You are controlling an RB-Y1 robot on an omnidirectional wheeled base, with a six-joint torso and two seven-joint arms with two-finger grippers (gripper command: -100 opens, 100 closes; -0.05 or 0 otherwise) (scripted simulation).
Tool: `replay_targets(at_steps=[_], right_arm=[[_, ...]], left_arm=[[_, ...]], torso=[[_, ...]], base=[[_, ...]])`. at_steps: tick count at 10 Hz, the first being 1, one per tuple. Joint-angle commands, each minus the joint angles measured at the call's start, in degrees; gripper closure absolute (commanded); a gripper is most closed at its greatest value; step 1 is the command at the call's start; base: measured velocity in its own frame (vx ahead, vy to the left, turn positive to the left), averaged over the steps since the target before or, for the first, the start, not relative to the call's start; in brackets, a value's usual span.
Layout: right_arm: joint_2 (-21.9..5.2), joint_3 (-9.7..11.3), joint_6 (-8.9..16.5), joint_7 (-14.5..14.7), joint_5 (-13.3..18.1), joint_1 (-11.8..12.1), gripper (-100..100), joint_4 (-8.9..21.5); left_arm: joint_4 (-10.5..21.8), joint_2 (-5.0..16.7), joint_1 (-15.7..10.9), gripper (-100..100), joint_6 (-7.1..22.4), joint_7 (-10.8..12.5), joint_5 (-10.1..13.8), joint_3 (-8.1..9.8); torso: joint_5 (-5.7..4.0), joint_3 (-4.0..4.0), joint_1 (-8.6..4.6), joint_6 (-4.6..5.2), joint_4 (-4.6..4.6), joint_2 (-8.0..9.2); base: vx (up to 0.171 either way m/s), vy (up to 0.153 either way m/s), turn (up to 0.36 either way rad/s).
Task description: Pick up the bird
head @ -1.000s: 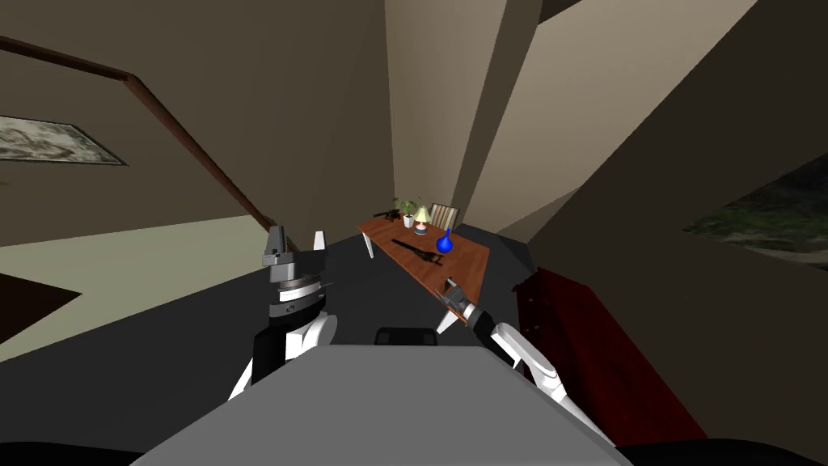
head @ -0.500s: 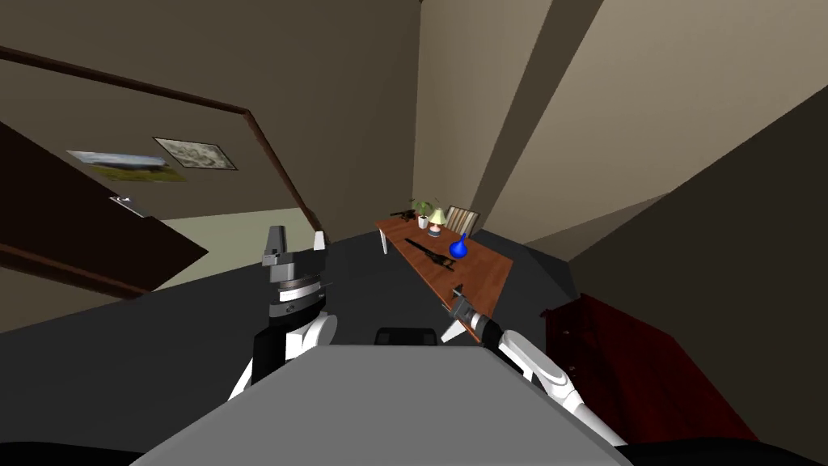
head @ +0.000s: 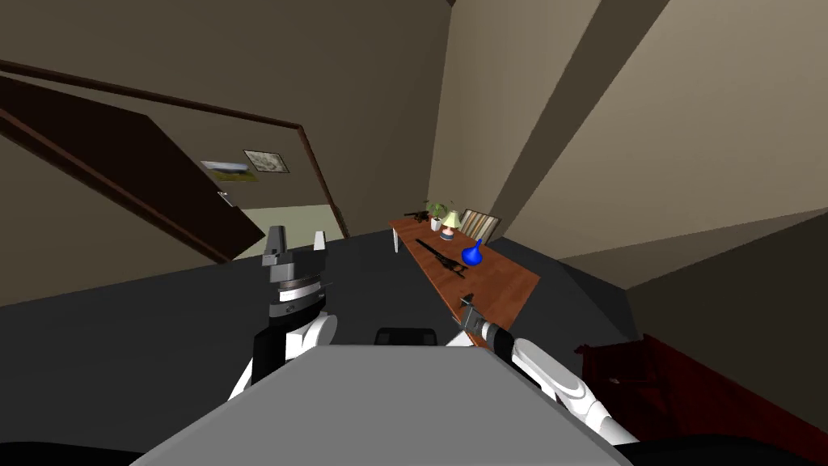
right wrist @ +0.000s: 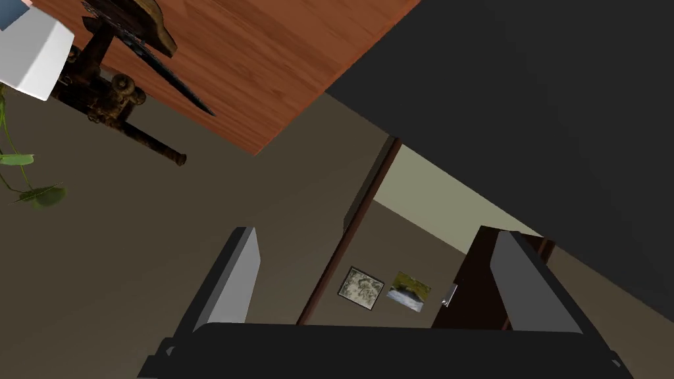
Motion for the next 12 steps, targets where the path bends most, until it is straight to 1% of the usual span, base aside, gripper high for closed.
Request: replay_targets(at_steps=[1, 2, 3, 5, 6, 7, 9, 12], right_arm=[[-1.87, 0.66, 0.84, 1.39, 2.86, 0.08, -100, 2.74], [-1.87, 0.66, 0.84, 1.39, 3.17, 0.08, -100, 2.74], [-3.29, 1.03, 1.52, 2.15, 5.09, 0.58, -100, 3.87], [-5.87, 1.70, 2.81, 3.49, 8.62, 1.60, -100, 5.96], [-5.87, 1.70, 2.81, 3.49, 8.62, 1.60, -100, 5.96], [-7.03, 2.00, 3.40, 4.08, 10.20, 2.11, -100, 6.90], [-8.99, 2.54, 4.44, 5.09, 12.98, 3.07, -100, 8.57], [-10.93, 3.26, 5.57, 6.16, 15.99, 4.28, -100, 10.42]], left_arm=[[0.00, 0.00, 0.00, 0, 0.00, 0.00, 0.00, 0.00], [0.00, 0.00, 0.00, 0, 0.00, 0.00, 0.00, 0.00], [0.00, 0.00, 0.01, 0, 0.00, 0.00, 0.00, 0.01], [0.00, 0.00, 0.01, 0, 0.00, 0.00, 0.00, 0.01], [0.00, 0.00, 0.01, 0, 0.00, 0.00, 0.00, 0.01], [0.00, 0.00, 0.02, 0, 0.00, 0.00, 0.00, 0.01], [0.00, 0.00, 0.01, 0, 0.00, 0.00, 0.00, 0.01], [0.00, 0.00, 0.02, 0, 0.00, 0.00, 0.00, 0.01]], torso=[[0.00, 0.00, 0.00, 0.00, 0.00, 0.00], [-0.01, -0.02, -0.07, 0.01, -0.01, -0.03], [-0.02, -0.02, -0.04, 0.07, -0.01, -0.02], [-0.02, -0.04, -0.07, 0.02, -0.01, -0.07], [-0.03, -0.04, -0.10, 0.03, -0.01, -0.07], [-0.02, -0.05, -0.04, 0.10, -0.02, -0.08], [-0.01, -0.06, -0.01, 0.04, -0.02, -0.10], [-0.02, -0.08, -0.05, 0.07, -0.03, -0.13]], base=[[0.000, -0.052, 0.411], [0.000, -0.050, 0.182], [0.005, -0.038, 0.287], [0.006, -0.058, 0.430], [0.008, -0.051, 0.090], [0.011, -0.031, 0.176], [0.009, -0.047, 0.337], [0.010, -0.053, 0.215]])
